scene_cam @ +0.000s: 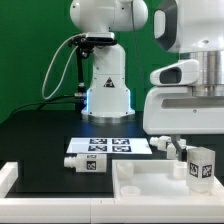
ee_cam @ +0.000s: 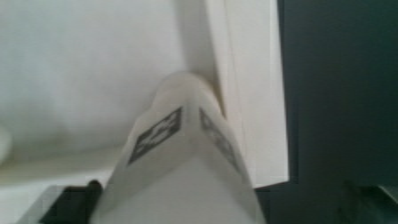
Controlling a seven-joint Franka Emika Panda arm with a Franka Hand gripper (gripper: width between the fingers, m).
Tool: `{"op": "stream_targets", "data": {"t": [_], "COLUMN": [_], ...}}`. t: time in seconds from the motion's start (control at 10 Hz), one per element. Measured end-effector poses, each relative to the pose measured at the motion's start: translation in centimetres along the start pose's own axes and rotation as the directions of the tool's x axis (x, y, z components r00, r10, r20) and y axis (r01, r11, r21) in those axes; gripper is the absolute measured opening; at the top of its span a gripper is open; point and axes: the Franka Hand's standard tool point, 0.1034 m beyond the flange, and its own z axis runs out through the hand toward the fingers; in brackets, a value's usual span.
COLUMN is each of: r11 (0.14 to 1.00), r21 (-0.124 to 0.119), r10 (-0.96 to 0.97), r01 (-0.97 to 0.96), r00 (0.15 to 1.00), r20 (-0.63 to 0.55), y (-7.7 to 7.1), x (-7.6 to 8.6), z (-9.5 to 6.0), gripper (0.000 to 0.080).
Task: Assemble one leg
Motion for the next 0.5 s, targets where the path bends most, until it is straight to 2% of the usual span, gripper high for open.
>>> {"op": "stream_targets", "data": {"t": [0.1, 0.2, 0.4, 0.5], "r11": [0.989, 0.933, 0.943, 0.948], "r21": [-0.006, -0.019, -0.017, -0.017], "r10": [-0.147, -0.359, -0.333, -0.317], "r01": [0.147, 0.359, 0.332, 0.317], "r00": [0.989, 0.933, 0.943, 0.948], "r20": [-0.006, -0.012, -0.012, -0.012], "y": [0.12, 0.54, 0.48, 0.48], "x": [-0.26, -0.32, -0.34, -0.36], "z": [-0.02, 0.09, 0.12, 0.14], "gripper": [0.0649, 0.0649, 0.0649, 0.0524]}}
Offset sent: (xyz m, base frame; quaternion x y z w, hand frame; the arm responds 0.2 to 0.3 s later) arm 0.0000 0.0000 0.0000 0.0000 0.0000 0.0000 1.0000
